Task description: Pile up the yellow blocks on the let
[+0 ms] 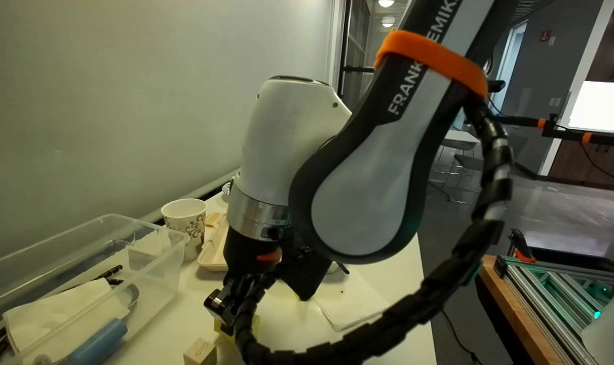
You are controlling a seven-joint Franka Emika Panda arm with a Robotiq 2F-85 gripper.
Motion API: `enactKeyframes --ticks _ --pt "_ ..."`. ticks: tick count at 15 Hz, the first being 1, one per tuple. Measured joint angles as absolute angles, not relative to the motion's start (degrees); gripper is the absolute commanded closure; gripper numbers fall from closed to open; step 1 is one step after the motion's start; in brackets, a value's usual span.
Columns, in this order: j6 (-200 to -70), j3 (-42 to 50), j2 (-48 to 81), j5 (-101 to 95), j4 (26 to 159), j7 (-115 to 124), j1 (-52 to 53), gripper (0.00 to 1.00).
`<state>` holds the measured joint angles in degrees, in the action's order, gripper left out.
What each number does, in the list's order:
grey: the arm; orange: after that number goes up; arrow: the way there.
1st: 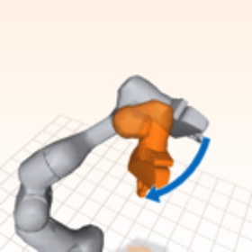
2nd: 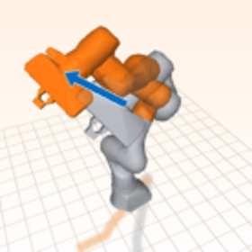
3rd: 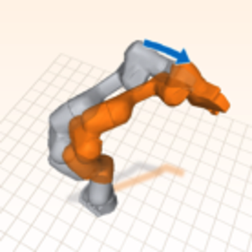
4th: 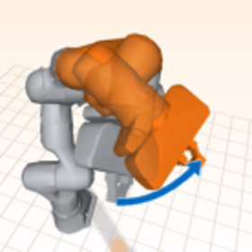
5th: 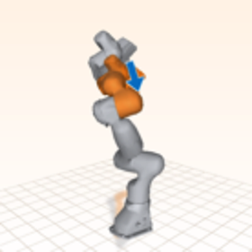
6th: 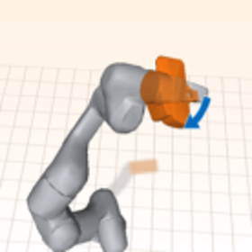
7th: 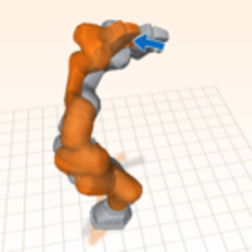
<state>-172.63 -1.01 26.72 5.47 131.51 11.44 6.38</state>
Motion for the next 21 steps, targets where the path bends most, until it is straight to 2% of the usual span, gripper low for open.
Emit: enactKeyframes --ticks 21 --pt "-169.55 11.38 26.72 5.92 130.37 34.81 20.22 0.96"
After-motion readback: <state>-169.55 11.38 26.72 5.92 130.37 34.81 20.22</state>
